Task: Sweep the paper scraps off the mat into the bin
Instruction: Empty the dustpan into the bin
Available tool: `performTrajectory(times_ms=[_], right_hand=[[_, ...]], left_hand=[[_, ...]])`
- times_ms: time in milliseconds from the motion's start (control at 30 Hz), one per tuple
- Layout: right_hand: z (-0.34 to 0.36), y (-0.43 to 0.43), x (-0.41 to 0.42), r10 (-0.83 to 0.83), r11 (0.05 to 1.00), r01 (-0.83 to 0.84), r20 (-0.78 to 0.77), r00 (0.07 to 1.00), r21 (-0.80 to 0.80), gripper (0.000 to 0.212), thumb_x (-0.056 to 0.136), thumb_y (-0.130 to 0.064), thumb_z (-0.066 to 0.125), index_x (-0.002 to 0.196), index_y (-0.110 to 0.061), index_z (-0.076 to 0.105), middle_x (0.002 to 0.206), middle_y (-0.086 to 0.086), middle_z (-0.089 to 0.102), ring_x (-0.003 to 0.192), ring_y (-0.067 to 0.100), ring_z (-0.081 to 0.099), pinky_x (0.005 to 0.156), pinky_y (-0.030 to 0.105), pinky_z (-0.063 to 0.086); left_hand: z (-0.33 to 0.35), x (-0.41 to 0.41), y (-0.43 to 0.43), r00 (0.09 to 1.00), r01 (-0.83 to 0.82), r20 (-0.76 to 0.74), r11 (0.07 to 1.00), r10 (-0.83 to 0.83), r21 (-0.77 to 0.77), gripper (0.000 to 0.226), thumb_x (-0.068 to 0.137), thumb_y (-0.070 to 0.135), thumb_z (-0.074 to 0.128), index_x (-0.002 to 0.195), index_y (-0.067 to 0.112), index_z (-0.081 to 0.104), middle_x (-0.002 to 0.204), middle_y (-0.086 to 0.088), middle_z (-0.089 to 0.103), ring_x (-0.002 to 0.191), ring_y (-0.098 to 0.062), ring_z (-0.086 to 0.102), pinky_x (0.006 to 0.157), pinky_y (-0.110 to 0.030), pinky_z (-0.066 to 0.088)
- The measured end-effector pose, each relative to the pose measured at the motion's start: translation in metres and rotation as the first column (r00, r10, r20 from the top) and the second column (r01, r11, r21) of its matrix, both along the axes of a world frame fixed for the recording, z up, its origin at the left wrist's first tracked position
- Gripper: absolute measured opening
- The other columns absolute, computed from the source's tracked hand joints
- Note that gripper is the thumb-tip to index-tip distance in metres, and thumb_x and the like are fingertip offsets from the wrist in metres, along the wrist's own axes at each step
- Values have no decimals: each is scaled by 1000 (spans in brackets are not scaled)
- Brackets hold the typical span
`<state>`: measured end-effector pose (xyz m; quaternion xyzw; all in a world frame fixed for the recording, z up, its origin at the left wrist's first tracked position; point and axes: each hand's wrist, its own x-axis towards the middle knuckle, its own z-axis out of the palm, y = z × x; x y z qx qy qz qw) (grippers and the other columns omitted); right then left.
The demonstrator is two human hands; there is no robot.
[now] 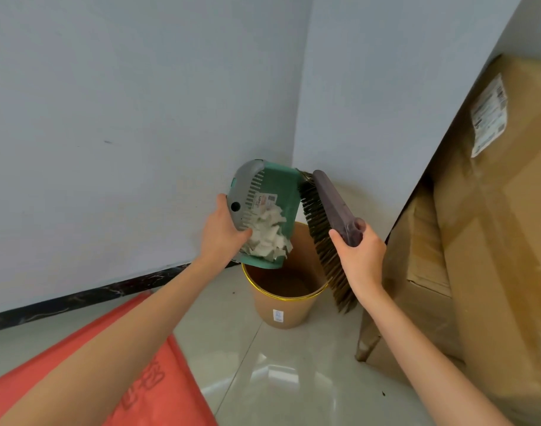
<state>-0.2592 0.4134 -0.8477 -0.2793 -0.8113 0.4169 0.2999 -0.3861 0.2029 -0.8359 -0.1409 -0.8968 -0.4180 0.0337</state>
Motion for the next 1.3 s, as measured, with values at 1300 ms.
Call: performTrajectory(times_ms=[1300], right_hand=[[-18,3,33,4,986,6,63,998,-164,48,83,-30,73,123,-5,60,117,8,65,110,24,59,87,29,49]], left_hand=[[42,28,-5,966,31,-236,950,-109,-312,55,84,13,67,129,8,36,114,-14,61,82,-38,63,63,-46,54]])
